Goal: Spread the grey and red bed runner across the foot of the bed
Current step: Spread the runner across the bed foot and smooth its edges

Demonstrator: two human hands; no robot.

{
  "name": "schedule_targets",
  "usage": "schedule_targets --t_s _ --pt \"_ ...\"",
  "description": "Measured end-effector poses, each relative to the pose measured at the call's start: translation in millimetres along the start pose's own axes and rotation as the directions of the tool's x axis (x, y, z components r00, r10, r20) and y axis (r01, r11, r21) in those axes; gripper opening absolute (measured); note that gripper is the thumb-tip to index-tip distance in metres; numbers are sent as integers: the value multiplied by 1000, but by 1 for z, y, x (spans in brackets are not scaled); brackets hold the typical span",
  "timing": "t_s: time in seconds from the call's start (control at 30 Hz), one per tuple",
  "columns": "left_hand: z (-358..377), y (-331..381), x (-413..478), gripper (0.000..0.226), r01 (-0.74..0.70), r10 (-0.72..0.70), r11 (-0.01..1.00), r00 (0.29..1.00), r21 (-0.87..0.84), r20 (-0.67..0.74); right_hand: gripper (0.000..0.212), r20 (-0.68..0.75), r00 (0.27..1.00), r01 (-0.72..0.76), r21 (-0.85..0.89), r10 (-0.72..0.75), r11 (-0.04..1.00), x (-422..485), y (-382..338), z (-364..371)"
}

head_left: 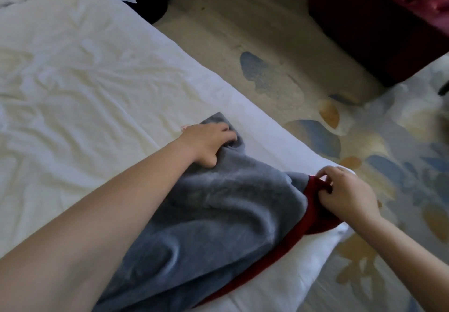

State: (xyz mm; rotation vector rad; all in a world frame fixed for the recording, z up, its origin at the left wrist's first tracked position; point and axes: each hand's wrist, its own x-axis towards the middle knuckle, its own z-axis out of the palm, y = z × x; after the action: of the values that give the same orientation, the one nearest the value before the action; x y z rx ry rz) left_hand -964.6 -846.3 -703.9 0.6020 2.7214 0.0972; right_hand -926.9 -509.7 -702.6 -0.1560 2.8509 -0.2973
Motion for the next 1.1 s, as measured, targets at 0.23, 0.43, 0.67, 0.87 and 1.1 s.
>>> schedule_targets --t_s 0.23,0.43,0.67,0.87,1.1 --pt "-8 4 3 15 -50 18 958 993 282 115 29 88 944 305 138 -318 942 5 -39 4" --pt "-10 10 23 21 114 -95 956 992 271 -81 18 3 964 264 -2 -264 964 40 -49 -6" --pt "-43 4 51 17 394 -322 914 846 92 -426 15 -184 968 166 -43 -171 985 62 -43 -18" --pt "-39 23 62 20 342 -282 924 912 173 -299 18 -53 980 191 -30 -192 981 56 -32 -13" --pt "-44 25 30 13 364 -325 931 849 16 -416 28 -47 995 77 -122 -84 990 53 -42 -24"
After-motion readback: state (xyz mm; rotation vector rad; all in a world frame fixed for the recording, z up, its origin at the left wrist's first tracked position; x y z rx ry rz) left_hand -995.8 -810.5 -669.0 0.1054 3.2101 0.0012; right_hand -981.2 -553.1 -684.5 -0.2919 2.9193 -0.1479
